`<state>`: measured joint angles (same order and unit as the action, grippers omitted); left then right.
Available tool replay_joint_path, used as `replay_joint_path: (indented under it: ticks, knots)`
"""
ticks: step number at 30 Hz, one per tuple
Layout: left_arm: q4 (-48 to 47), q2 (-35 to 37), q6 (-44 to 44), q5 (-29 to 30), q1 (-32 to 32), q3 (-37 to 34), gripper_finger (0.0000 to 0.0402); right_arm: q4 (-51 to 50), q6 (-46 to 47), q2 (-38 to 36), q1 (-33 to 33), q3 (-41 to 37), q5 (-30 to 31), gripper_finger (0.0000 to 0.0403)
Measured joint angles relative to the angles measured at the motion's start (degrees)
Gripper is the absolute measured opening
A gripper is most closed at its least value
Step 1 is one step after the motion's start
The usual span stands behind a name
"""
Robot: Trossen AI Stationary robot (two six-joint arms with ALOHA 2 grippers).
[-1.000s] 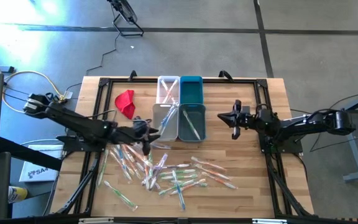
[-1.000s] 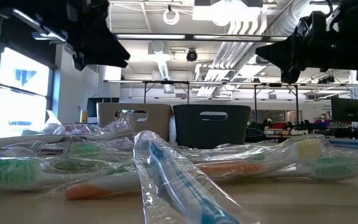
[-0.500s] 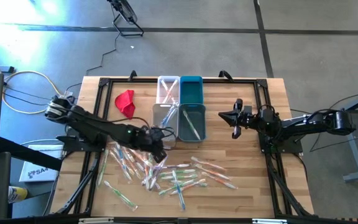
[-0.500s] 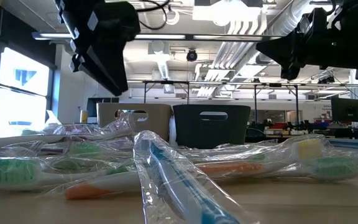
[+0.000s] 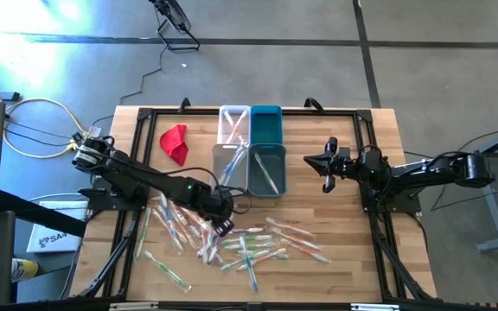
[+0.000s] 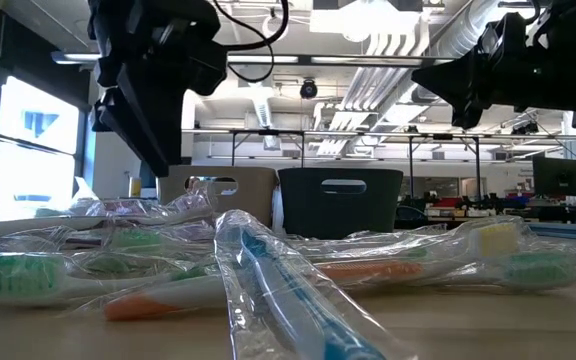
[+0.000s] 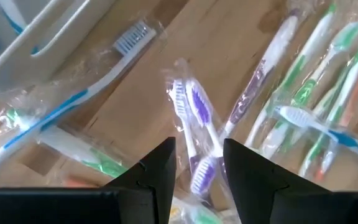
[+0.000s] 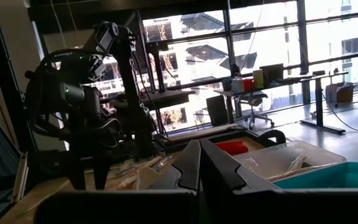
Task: Pick & Place Toothbrushes
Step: Put the violet toothbrush into the light blue bin
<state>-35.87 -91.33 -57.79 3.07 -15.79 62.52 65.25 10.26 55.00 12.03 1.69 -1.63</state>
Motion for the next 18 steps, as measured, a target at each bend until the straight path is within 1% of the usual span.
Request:
replay_joint_path:
  ticks: [5, 11, 14, 18]
  knots:
    - [0.2, 0.0, -1.1, 0.3, 0.0, 0.0, 0.0132, 0.1, 0.0, 0.0, 0.0, 0.0, 0.0, 0.0002]
    - [0.3, 0.0, -1.1, 4.6, 0.0, -0.1, 0.0132, 0.1, 0.0, 0.0, 0.0, 0.0, 0.0, 0.0002]
    - [0.6, 0.0, -1.1, 4.9, 0.0, -0.1, 0.0132, 0.1, 0.0, 0.0, 0.0, 0.0, 0.0, 0.0002]
    - [3.4, -1.3, -1.0, 5.2, 0.0, -0.2, 0.0132, 0.1, -0.2, 0.0, 0.0, 0.0, 0.0, 0.0002]
